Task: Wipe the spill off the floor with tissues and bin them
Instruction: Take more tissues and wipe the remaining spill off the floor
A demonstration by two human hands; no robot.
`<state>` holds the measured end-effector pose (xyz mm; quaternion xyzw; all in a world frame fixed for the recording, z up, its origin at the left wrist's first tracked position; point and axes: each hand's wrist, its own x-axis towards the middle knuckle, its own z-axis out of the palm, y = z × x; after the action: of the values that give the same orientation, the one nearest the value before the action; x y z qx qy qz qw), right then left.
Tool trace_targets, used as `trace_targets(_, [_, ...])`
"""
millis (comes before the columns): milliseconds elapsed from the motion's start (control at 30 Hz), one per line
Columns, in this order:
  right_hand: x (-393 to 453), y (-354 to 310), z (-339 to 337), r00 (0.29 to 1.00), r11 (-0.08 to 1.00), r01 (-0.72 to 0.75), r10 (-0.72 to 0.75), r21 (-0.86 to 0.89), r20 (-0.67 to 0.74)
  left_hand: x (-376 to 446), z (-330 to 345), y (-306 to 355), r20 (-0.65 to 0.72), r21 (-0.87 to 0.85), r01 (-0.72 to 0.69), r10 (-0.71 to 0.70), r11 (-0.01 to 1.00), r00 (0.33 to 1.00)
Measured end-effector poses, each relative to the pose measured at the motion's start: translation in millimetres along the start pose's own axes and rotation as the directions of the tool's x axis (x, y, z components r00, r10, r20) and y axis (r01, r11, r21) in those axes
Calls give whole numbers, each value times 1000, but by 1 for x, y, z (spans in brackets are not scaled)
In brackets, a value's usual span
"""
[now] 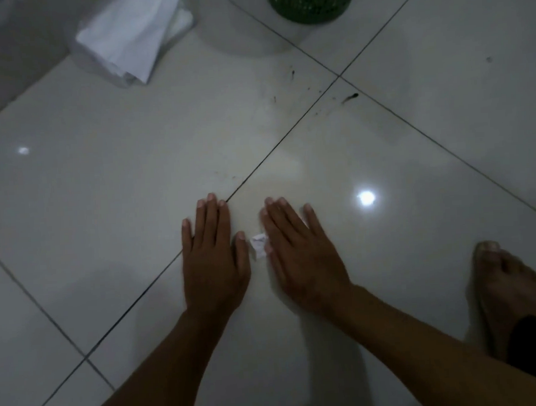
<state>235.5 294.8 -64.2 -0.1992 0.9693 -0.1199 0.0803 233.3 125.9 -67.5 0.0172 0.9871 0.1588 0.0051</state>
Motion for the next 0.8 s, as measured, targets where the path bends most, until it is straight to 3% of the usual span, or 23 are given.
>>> trace_targets(67, [-2,13,-2,999,999,24,-25,-22,-39,3,-2,2,-4,-9,5,-5,1000,1000])
trace_targets(200, [22,53,-15,933,942,-335,336,34,-129,9,-5,6,-15,-27,-3,2,1000,1000])
trace_targets(267, [40,58,-18,895,903,-417,428,103,-125,14,-5,7,-10,-38,-16,15,999,1000])
trace_targets(333, [55,43,-18,913,916,-378,392,134,-109,21,-5,7,-14,-54,-13,12,998,1000])
trace_targets(467, [60,7,-12,1000,999,-16,16,38,-2,36,-8,0,-62,-61,-6,2,998,998])
trace_targets(500, [55,7,-12,1000,1000,1,-1,28,-15,39,-8,-2,-64,-53,-11,7,999,998])
trace_targets(633, [37,14,-11,960,994,-66,88,90,-266,47,-16,-10,-96,-15,21,-22,1000,995])
trace_targets(800, [38,2,-1,940,974,-146,191,173,-283,45,-15,-24,-85,43,133,-129,990,988])
